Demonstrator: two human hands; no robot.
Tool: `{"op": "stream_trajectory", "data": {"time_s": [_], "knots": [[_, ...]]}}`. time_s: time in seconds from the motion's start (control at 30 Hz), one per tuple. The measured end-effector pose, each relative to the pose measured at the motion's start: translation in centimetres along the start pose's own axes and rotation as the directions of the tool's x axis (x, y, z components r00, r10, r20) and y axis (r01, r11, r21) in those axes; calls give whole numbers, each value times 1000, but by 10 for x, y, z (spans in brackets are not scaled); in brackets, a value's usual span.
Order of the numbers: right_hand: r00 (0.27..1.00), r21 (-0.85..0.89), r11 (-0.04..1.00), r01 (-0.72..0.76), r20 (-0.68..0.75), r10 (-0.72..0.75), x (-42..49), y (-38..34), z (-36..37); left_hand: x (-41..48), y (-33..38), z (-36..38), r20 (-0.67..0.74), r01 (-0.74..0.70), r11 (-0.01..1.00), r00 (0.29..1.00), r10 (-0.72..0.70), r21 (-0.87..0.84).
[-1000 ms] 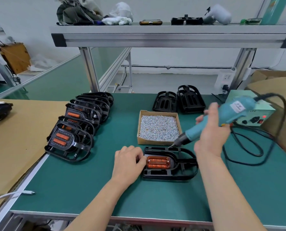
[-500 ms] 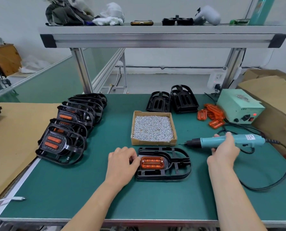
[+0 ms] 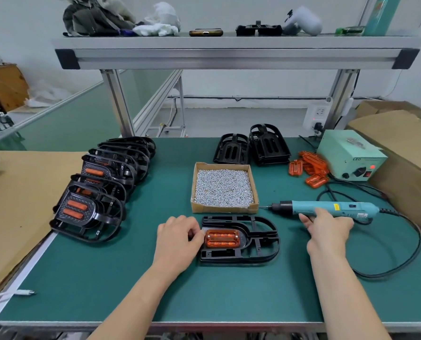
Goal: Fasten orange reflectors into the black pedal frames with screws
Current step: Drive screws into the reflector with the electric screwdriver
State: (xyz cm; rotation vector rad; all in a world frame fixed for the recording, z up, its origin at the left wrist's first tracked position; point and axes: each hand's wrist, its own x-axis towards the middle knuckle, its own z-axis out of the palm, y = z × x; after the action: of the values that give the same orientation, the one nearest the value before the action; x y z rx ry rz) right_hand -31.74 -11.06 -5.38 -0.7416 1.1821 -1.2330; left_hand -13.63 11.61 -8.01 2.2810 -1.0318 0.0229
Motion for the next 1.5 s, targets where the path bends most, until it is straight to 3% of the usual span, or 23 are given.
{"op": "stream_trajectory", "data": {"time_s": [0.43, 0.57, 0.7, 0.8, 0.93, 1.07, 1.3, 1.5], "knots": [[996, -98, 995, 18, 87, -9, -37, 17, -20, -1, -2, 0, -2, 9, 1000, 1000, -9, -13], [966, -225, 942, 250, 122, -227, -62, 35, -19, -2, -1, -2, -4, 5, 1000, 1000, -5, -17], [828, -363, 781, 509, 456, -327, -69, 41, -17, -7, 5, -10, -24, -11, 990, 1000, 7, -141], [762, -388, 713, 585, 563, -320, -68, 43, -17, -20, 9, -16, 21, -113, 957, 992, 123, -266], [763, -386, 723, 573, 572, -300, -66, 45, -16, -35, 9, -11, 206, -341, 931, 909, 361, -129], [779, -356, 785, 507, 580, -240, -63, 50, -18, -32, 8, -12, 90, -390, 906, 909, 408, -162], [701, -344, 749, 566, 680, -217, -67, 48, -18, -28, 15, -16, -288, -305, 886, 935, 208, -350], [631, -235, 774, 588, 731, -258, -81, 45, -13, -22, 11, -12, -355, -140, 784, 929, -108, -605]]}}
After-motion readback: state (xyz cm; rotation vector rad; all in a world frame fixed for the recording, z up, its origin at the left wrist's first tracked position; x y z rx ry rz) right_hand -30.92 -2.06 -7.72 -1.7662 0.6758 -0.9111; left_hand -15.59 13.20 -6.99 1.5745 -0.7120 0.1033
